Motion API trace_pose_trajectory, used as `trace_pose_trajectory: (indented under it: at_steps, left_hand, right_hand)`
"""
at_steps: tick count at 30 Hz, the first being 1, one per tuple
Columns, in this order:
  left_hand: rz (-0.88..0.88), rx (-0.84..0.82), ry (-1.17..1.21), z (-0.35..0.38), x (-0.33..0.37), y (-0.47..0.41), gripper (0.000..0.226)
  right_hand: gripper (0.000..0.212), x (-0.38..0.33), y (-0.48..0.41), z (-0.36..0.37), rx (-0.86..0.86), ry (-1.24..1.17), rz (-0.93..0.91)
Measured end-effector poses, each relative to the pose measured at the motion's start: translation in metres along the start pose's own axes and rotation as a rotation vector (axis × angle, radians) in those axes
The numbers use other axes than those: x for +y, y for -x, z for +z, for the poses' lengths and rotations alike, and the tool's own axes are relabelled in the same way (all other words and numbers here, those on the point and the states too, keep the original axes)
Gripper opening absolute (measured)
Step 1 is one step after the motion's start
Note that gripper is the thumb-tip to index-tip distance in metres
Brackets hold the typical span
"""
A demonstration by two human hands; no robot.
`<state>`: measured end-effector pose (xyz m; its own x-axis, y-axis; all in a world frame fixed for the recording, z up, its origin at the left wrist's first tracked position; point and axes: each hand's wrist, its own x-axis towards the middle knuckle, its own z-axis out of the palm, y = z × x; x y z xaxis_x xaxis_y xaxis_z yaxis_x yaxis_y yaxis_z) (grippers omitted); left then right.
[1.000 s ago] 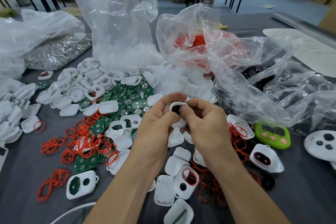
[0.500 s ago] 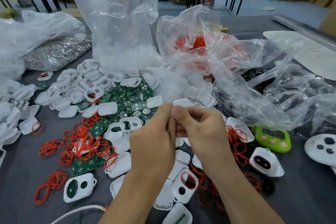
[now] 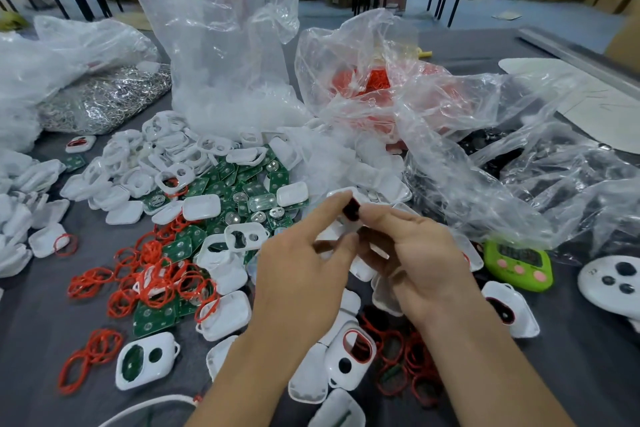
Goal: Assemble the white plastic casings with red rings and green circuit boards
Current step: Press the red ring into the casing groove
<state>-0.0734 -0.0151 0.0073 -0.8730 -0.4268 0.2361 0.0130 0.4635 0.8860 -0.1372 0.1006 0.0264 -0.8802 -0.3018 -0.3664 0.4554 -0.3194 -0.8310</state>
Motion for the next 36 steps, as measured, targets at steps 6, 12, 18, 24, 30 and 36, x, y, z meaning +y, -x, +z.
trace_pose_trajectory:
  at_steps: [6, 12, 18, 24, 30, 36]
  left_hand:
    - [-0.067, 0.103, 0.166, -0.005, -0.005, -0.007, 0.059]
    - [-0.095, 0.098, 0.247, -0.005, -0.004, -0.006, 0.043]
    - [-0.12, 0.058, 0.302, -0.005, -0.005, -0.007, 0.037]
    - [-0.24, 0.087, 0.408, -0.007, -0.005, -0.014, 0.022]
    - [-0.387, 0.067, 0.619, -0.018, -0.004, -0.02, 0.021]
    - [-0.422, -0.126, 0.756, -0.024, -0.004, -0.023, 0.02]
  right_hand:
    - [0.011, -0.005, 0.0, -0.006, -0.114, 0.022, 0.046]
    - [0.016, -0.005, 0.0, -0.005, -0.148, -0.098, 0.132]
    - [0.011, -0.005, 0.001, -0.003, -0.128, -0.077, 0.114]
    - [0.033, -0.001, 0.003, 0.004, -0.088, 0.134, 0.01]
    - [0.025, 0.004, -0.003, 0.004, -0.088, -0.085, 0.092]
    - [0.017, 0.005, -0.004, 0.004, -0.067, -0.102, 0.083]
